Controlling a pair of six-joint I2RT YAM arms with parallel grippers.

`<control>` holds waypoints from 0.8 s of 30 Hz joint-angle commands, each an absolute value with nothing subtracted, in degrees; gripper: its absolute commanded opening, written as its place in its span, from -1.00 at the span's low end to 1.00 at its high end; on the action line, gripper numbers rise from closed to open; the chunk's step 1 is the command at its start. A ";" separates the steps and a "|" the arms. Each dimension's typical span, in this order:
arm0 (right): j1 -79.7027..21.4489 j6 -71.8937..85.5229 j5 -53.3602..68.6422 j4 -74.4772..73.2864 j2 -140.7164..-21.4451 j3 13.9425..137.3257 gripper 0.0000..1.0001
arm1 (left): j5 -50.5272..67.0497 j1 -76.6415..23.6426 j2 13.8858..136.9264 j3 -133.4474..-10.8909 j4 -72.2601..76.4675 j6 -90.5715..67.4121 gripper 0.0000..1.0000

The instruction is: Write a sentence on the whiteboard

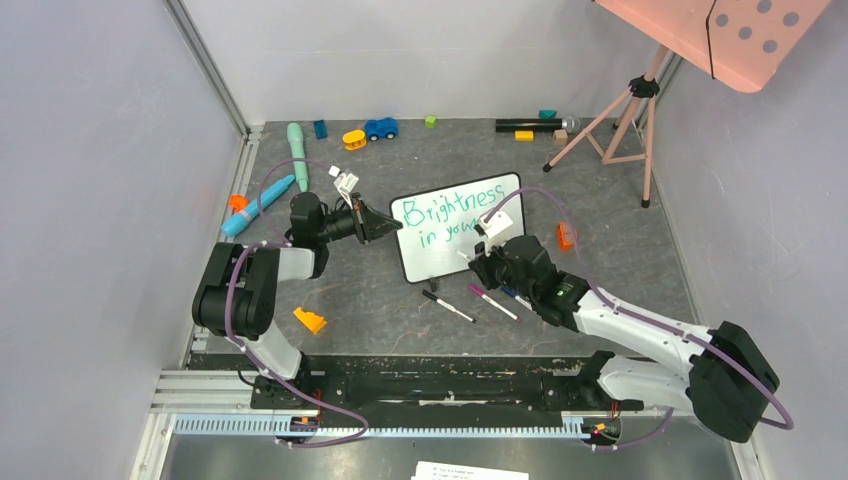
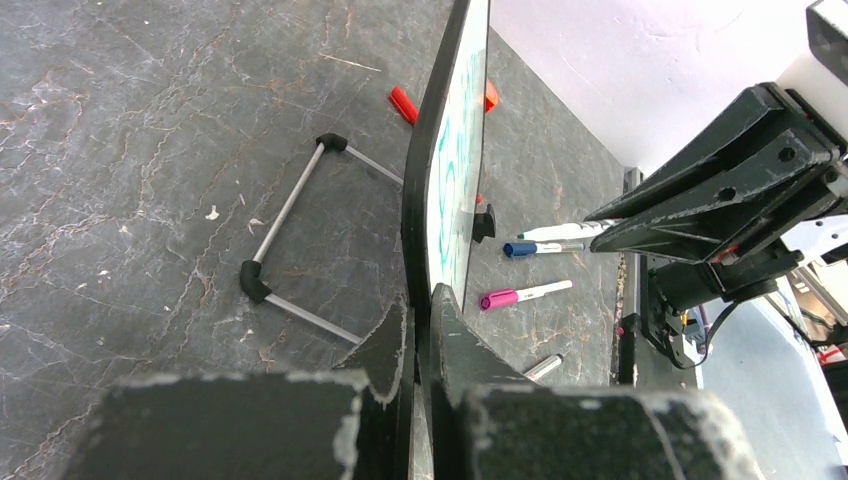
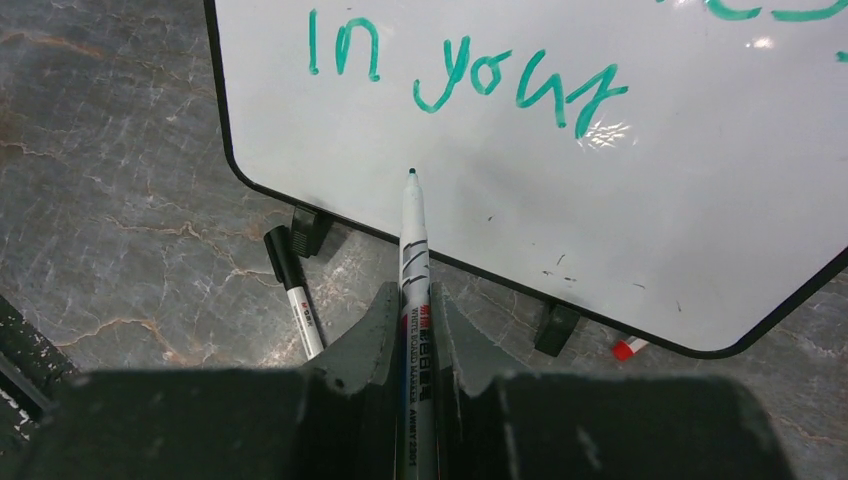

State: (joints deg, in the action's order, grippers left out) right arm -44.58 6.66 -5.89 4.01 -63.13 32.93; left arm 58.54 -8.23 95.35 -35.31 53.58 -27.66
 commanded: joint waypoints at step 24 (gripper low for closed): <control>-48.26 8.18 -12.65 9.28 -70.42 36.00 -1.00 | 58.38 -8.82 95.80 -35.78 53.17 -20.89 -0.96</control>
